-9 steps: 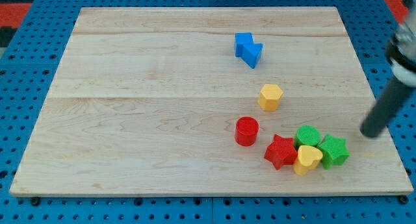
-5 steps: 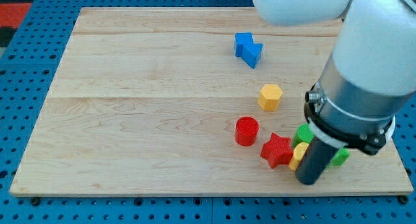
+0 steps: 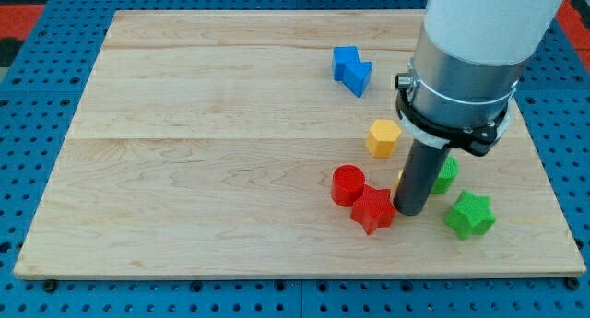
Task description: Push the yellow heart into yellow hexagon
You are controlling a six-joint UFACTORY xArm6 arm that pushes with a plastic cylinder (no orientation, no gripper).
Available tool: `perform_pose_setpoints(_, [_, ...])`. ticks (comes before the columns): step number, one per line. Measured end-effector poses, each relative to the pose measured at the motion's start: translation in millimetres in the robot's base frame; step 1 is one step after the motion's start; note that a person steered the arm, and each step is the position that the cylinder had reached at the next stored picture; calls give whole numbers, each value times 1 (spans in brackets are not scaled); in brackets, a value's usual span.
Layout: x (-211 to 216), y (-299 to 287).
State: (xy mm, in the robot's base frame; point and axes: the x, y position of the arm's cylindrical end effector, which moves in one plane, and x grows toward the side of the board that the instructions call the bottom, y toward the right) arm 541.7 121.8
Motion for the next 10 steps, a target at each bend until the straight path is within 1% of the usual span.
perform_pose_setpoints(1, [-15, 1])
perform_pose_setpoints(2, [-16, 1])
perform_pose_setpoints(4, [-16, 30])
perform_pose_setpoints(5, [-29, 27])
perform_pose_setpoints(7, [-59, -2])
perform_pose_setpoints(8, [-64, -20])
perform_pose_setpoints(10, [-67, -23])
